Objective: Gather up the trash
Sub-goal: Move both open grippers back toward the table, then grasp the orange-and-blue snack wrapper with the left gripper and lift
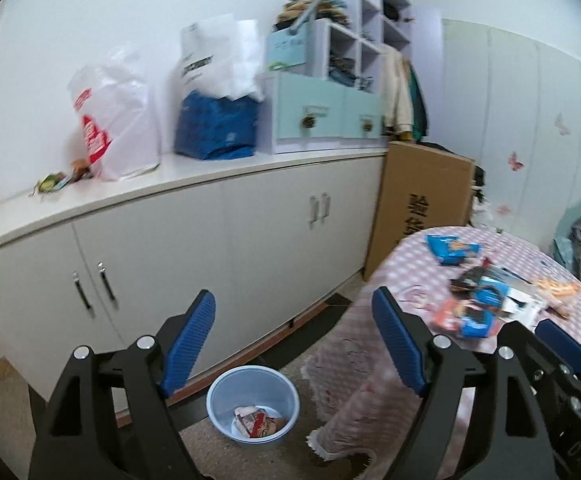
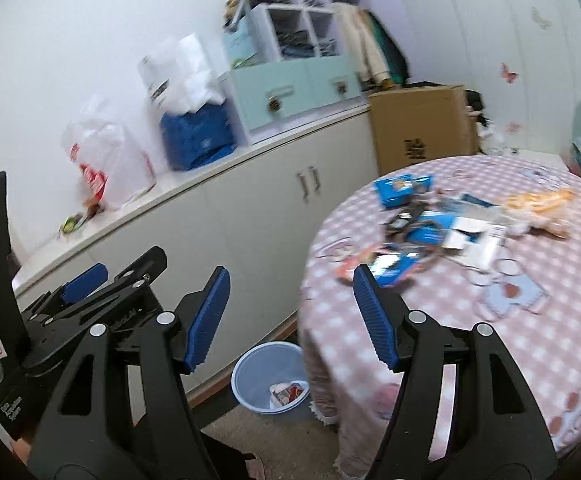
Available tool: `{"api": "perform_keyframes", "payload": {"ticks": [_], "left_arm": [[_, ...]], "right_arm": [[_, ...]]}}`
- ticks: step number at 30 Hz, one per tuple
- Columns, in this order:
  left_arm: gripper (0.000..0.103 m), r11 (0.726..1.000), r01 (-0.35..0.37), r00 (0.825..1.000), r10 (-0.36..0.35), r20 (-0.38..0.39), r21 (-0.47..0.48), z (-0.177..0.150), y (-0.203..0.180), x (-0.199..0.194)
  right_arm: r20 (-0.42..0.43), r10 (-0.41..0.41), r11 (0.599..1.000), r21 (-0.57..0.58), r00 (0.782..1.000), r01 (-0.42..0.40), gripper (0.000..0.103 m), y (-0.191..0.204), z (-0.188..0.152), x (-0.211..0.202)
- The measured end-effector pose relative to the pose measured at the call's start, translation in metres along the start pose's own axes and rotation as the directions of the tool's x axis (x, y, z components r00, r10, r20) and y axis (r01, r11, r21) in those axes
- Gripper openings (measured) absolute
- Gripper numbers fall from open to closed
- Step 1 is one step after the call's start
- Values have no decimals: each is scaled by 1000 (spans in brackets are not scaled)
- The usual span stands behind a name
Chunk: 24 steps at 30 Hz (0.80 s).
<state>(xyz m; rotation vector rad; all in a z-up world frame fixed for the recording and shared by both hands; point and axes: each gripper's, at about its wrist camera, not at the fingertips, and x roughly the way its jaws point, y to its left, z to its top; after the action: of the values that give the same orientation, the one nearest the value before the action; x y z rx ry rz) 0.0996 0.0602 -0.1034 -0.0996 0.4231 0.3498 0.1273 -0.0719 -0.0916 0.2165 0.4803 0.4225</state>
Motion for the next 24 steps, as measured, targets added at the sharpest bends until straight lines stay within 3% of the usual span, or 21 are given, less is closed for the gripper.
{"api": "perform_keyframes", "payload": {"ticks": [11, 24], "left_arm": [[82, 992, 70, 997, -72, 13, 103, -9, -61, -20], [82, 977, 131, 990, -122, -66, 166, -20, -103, 1]], "right_arm": [[47, -86, 993, 87, 995, 81, 64, -59, -5, -44], [25, -180, 975, 136, 983, 176, 65, -104, -9, -48]]}}
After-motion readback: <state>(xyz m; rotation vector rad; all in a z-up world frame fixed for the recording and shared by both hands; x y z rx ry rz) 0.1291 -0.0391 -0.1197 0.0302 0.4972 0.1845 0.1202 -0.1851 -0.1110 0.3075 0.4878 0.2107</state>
